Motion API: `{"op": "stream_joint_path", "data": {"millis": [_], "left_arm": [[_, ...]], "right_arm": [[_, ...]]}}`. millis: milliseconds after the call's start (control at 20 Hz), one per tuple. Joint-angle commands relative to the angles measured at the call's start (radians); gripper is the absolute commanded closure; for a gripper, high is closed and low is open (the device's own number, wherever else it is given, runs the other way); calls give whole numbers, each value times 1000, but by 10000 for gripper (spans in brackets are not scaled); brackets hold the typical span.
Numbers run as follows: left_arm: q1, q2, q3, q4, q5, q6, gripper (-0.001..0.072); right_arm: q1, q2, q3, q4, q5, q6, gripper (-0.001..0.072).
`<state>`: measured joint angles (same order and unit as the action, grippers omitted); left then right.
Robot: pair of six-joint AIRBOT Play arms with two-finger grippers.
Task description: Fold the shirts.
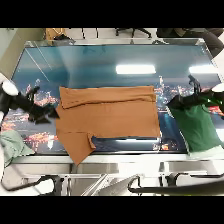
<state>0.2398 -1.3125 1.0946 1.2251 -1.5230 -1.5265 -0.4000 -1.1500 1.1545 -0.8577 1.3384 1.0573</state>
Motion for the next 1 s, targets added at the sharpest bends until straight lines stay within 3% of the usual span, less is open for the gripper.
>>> {"op": "stream_joint_path", "data": {"millis": [0, 250, 500, 600, 650, 800, 850, 950], "left_arm": [[56, 325, -440, 27, 180, -1, 159], [124, 468, -739, -171, 352, 65, 160], [124, 339, -814, -369, 543, 185, 160], [124, 254, -777, -388, 541, 229, 161], [124, 220, -745, -388, 520, 240, 167], [124, 154, -620, -389, 419, 274, 608], [124, 148, -579, -388, 381, 285, 691], [124, 166, -526, -387, 336, 285, 691]], "right_arm": [[-31, 88, -196, -11, -14, 21, 388], [-31, 84, -264, -10, -52, 16, 387], [-21, 84, -264, -10, -74, 17, 385], [-18, 84, -264, -10, -76, 17, 286], [-18, 84, -264, -10, -76, 17, 282], [-18, 84, -266, -11, -76, 17, 281], [-16, 84, -275, -11, -77, 17, 282], [-15, 83, -313, -11, -79, 16, 282]]}}
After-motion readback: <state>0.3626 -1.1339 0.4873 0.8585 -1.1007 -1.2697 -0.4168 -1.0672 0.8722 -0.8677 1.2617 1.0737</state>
